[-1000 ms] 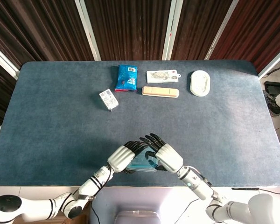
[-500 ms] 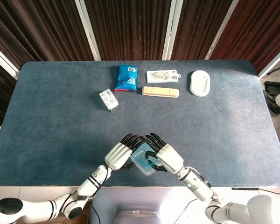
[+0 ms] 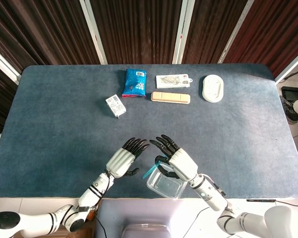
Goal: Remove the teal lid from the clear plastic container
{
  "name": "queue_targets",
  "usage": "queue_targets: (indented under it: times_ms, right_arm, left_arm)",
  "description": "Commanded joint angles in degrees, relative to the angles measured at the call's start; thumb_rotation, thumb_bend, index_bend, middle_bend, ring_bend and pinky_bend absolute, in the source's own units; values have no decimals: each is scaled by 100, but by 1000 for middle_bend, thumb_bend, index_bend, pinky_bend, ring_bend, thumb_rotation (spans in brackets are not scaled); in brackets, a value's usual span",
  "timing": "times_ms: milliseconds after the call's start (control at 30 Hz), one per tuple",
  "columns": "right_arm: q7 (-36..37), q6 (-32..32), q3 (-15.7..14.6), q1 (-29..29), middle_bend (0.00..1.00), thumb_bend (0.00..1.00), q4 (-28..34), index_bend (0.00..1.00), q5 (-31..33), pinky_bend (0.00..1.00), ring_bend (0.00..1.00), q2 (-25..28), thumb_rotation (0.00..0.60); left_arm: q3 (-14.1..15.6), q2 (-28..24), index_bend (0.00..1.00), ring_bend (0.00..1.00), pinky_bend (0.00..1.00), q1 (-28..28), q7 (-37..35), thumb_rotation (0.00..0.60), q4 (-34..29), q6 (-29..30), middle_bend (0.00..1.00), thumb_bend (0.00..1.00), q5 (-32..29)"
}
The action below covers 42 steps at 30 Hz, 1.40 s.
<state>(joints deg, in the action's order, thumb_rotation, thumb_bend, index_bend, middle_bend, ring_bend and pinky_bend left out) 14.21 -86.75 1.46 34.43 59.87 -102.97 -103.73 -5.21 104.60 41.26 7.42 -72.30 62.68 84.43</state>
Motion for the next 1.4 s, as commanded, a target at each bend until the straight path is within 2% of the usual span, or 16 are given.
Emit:
queue_targets:
  times_ms: [33,333,467,600,800,933,1033,1133,1233,1300,1400]
  right_arm:
    - [-8,-25,68,36,187,687,79,827,19,0,0,58,600]
    - [-257,-203,253,80,186,687,168,827,21,0,0,304,600]
    - [-294,-410,313,-22,186,687,219,827,53,0,0,634,600]
    - [-237,-345,290,-193,186,687,352,828,250,0,0,1116,600]
    - [-291,464,85,-393,186,687,958,826,749,0,0,2163,600]
    - [-495,1186,-2,-411,186,688,1265,815,1156,0,0,2602,600]
    - [-770,1943,52,-281,186,687,1483,780,1624,0,0,2759,600]
    - [-1091,2512,196,-107,186,687,1517,721,2045,0,0,2666,600]
    - [-1162,2620,229,-67,180,687,1503,677,2125,0,0,2625,600]
    - [-1245,2796,272,9,151,687,1464,557,2230,0,0,2538,600]
    - [-1481,2797,380,85,63,677,1288,222,2294,0,0,2306,600]
  left_arm:
    - [-39,-81,0,0,70,-43,-28,600,-41,41,0,266,-19]
    - [-77,-350,0,0,70,-150,-75,600,-184,249,0,266,46]
    - [-124,-668,0,0,70,-253,-73,600,-377,462,0,265,95]
    - [-137,-1101,0,0,70,-421,-27,600,-577,677,0,265,100]
    - [-87,-1624,0,0,70,-804,-210,600,-599,981,0,266,-38]
    - [0,-1750,0,0,70,-1015,-478,600,-341,972,0,265,-188]
    - [30,-1713,0,0,69,-1111,-695,600,-123,901,0,266,-295]
    - [34,-1631,0,0,69,-1116,-838,600,50,801,0,273,-324]
    - [37,-1608,0,0,68,-1114,-852,600,92,789,0,275,-314]
    - [47,-1581,0,0,66,-1112,-862,600,139,772,0,275,-294]
    - [74,-1579,0,0,61,-1169,-858,600,220,880,0,278,-209]
